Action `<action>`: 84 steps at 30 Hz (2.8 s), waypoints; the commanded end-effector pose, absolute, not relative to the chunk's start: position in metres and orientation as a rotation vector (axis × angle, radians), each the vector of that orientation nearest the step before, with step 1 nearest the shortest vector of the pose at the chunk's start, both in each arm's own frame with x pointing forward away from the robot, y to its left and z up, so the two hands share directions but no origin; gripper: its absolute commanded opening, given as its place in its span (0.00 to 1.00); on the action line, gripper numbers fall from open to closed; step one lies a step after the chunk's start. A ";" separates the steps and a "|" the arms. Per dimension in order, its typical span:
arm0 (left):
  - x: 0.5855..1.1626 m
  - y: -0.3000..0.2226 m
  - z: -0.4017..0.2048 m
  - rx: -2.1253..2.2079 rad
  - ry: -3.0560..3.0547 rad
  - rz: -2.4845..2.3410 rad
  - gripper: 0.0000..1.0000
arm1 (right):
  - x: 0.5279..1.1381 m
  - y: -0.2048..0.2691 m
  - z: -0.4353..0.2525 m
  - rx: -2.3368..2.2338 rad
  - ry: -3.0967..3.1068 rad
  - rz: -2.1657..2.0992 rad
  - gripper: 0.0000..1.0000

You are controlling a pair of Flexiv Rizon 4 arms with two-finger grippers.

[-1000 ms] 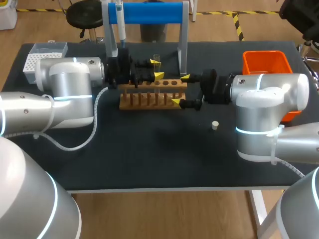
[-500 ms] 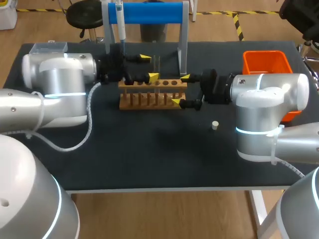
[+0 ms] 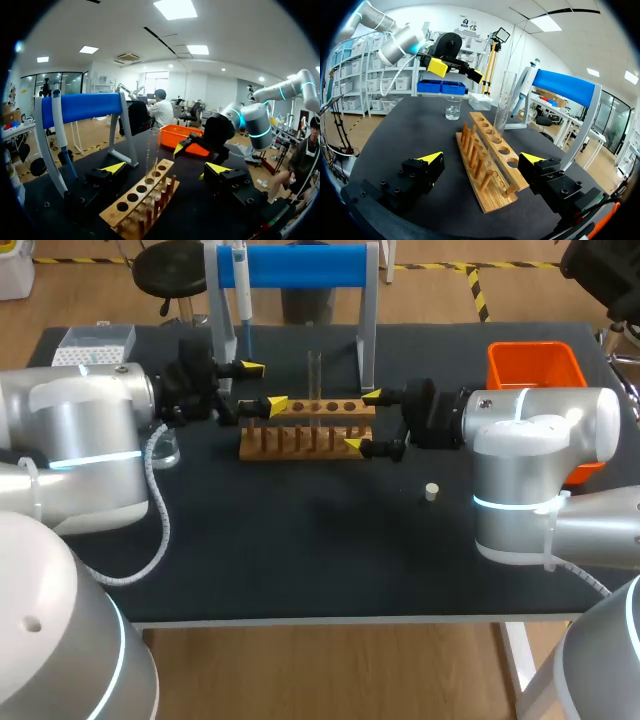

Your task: Invert the test tube, pick up the pipette, mount the tip to pipette, aspirate from beaker and dispense into the tube, eject the tip, return the pipette, and cap with the stopper.

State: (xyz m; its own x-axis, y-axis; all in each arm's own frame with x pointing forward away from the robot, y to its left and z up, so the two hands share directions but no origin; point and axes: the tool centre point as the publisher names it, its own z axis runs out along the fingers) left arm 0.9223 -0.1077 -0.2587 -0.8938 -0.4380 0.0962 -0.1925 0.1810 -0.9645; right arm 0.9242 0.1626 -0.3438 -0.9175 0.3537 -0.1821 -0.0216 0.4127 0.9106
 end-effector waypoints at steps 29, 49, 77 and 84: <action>0.855 0.141 -0.274 -1.330 1.576 -1.134 1.00 | 0.923 0.163 -0.344 0.288 2.326 1.505 1.00; 0.903 0.185 -0.283 -1.486 1.493 -0.961 1.00 | 0.923 0.163 -0.344 0.288 2.326 1.505 1.00; 0.935 0.203 -0.282 -1.580 1.486 -0.895 1.00 | 0.923 0.163 -0.344 0.288 2.326 1.505 1.00; 0.940 0.206 -0.285 -1.585 1.474 -0.887 1.00 | 0.923 0.163 -0.344 0.288 2.326 1.505 1.00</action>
State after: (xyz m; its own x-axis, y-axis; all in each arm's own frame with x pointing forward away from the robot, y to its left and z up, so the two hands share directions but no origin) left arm 0.9365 0.2069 -0.2838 0.0796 -0.9967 -0.0163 -0.4499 -0.0214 -0.8928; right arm 0.9242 0.1626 -0.3438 -0.9175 0.3537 -0.1821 -0.0215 0.4128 0.9106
